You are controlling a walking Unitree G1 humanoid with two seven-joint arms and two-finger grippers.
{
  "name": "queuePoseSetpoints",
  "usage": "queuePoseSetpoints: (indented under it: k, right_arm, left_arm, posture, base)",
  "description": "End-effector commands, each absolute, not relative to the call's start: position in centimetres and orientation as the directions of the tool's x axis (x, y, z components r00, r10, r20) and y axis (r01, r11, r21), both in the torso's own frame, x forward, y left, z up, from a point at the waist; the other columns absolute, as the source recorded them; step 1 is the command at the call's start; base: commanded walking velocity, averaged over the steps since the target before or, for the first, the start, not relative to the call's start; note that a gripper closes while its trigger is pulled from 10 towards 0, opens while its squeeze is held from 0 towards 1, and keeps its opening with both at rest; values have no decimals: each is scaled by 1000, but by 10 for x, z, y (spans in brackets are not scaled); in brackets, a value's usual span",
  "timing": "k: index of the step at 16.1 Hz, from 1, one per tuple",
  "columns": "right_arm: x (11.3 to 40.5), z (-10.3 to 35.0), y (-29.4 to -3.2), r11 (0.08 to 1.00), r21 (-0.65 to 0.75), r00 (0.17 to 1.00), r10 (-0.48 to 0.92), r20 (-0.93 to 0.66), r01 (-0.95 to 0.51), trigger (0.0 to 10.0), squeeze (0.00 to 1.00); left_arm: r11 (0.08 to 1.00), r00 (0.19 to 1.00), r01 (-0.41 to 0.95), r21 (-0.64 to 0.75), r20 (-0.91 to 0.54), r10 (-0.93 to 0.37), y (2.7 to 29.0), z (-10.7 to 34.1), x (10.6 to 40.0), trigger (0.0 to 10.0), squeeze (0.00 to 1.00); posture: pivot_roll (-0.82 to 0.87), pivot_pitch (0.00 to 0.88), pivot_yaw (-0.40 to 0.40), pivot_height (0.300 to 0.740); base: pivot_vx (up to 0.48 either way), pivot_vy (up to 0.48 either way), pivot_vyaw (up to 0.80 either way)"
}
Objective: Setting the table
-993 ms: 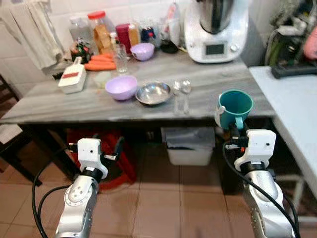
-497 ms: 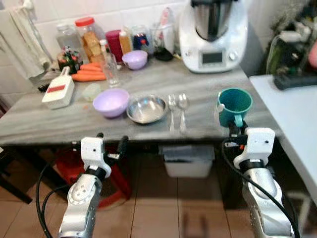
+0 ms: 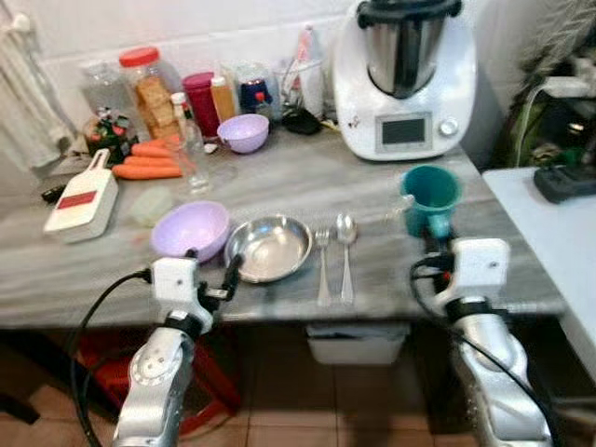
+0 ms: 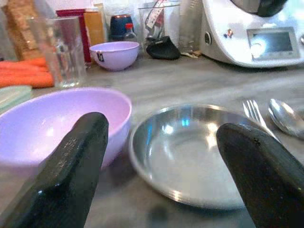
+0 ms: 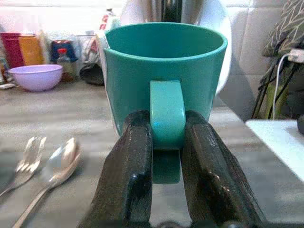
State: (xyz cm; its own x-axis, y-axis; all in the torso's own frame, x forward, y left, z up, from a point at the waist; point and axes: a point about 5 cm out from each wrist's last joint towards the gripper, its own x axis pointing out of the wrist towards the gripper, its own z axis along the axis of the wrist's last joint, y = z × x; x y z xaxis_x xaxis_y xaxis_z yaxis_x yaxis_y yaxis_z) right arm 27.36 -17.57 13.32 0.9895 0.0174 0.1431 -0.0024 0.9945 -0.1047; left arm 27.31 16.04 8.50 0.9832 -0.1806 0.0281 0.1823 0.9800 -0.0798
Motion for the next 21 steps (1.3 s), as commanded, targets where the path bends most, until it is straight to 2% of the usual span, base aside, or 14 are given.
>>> queuePoseSetpoints:
  k: [1, 5, 8, 14, 18, 21]
  right_arm:
    - [276, 140, -164, 995, -93, 983, 48, 177, -32, 10000, 0]
    - [277, 140, -163, 995, -92, 983, 54, 173, -39, 10000, 0]
    - [278, 141, -163, 994, -100, 983, 64, 174, -47, 10000, 0]
    - [282, 143, -166, 993, -109, 982, 67, 175, -49, 10000, 0]
    - [290, 150, -175, 994, -104, 981, 57, 187, -38, 10000, 0]
    - [306, 156, -180, 992, -115, 980, 63, 190, -42, 10000, 0]
  left_arm:
    - [980, 982, 181, -85, 58, -177, 167, 91, 272, 10000, 0]
    - [977, 979, 197, -83, 70, -191, 166, 93, 269, 10000, 0]
    - [966, 959, 259, -12, 119, -256, 166, 102, 262, 10000, 0]
    - [944, 937, 330, -1, 123, -328, 164, 105, 256, 10000, 0]
    - [919, 915, 394, -36, 115, -388, 157, 103, 254, 10000, 0]
    - [837, 843, 536, -109, 133, -522, 143, 106, 248, 10000, 0]
  posture:
    - [-57, 0, 110, 740]
    - [-53, 0, 103, 740]
    - [-50, 0, 99, 740]
    - [-49, 0, 93, 740]
    - [-47, 0, 93, 740]
    - [-41, 10, 93, 740]
  base:
    - [0, 0, 738]
    - [0, 0, 250]
    - [0, 0, 0]
    - [0, 0, 699]
    - [0, 0, 198]
    - [0, 0, 0]
